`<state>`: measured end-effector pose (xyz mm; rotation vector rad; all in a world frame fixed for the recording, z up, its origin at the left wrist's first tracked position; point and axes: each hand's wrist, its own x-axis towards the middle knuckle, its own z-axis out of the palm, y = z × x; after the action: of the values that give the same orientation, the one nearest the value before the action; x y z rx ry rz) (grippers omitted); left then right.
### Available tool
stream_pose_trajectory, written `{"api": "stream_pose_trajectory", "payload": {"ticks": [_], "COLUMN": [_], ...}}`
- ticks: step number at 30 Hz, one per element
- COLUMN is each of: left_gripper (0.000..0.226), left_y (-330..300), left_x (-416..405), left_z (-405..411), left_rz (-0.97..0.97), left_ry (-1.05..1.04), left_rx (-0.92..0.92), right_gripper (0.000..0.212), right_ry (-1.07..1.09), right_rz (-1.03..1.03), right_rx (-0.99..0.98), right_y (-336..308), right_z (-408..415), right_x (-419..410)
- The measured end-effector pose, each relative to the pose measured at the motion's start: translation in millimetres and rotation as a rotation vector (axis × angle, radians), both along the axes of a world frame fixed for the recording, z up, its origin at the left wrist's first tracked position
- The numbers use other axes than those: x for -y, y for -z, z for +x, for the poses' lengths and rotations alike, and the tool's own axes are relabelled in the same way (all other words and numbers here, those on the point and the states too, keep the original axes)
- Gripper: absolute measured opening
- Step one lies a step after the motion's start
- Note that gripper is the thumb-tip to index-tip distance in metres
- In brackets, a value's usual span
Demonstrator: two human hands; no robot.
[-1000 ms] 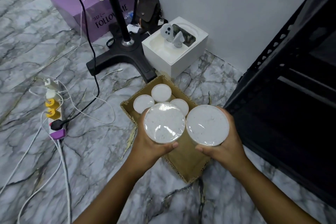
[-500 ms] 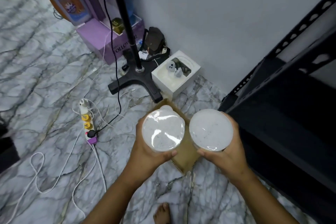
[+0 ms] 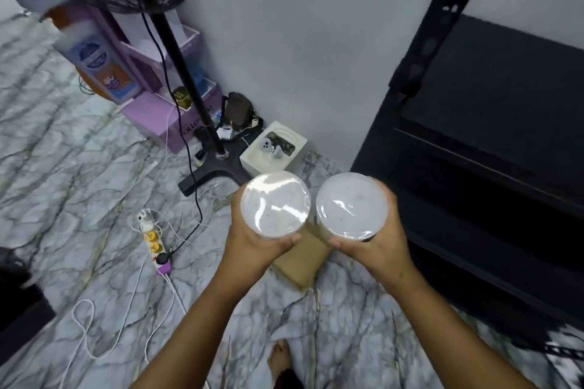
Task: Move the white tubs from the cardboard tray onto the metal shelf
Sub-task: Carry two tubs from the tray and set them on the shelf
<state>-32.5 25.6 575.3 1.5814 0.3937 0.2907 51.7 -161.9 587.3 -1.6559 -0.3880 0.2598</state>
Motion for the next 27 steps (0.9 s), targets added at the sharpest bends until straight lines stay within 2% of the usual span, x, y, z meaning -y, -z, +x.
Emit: {"api": "stream_pose_trajectory", "payload": {"ticks": [12, 16, 23, 27], "left_gripper": [0.103, 0.093, 0.100, 0.092], "left_y": [-91, -113, -138, -147], "left_x": [144, 201, 276, 300], "left_z": [-17, -7, 22, 49], "left_rz": [0.096, 0.122, 0.101, 0.107], "left_ry": [0.084, 0.135, 0.264, 0.328], "left_rx": [0.003, 0.031, 0.070, 0.081], "right_gripper": [0.097, 0.099, 0.095, 0.088], "right_ry": [0.170, 0.244, 0.372, 0.458], "right_rz": [0.022, 0.014, 0.038, 0.034], "right_rx": [0.050, 0.066, 0.080, 0.082], "right_y": [-99, -118, -141, -148], "right_z": [-46, -53, -51, -37], "right_x": [162, 215, 284, 312]}}
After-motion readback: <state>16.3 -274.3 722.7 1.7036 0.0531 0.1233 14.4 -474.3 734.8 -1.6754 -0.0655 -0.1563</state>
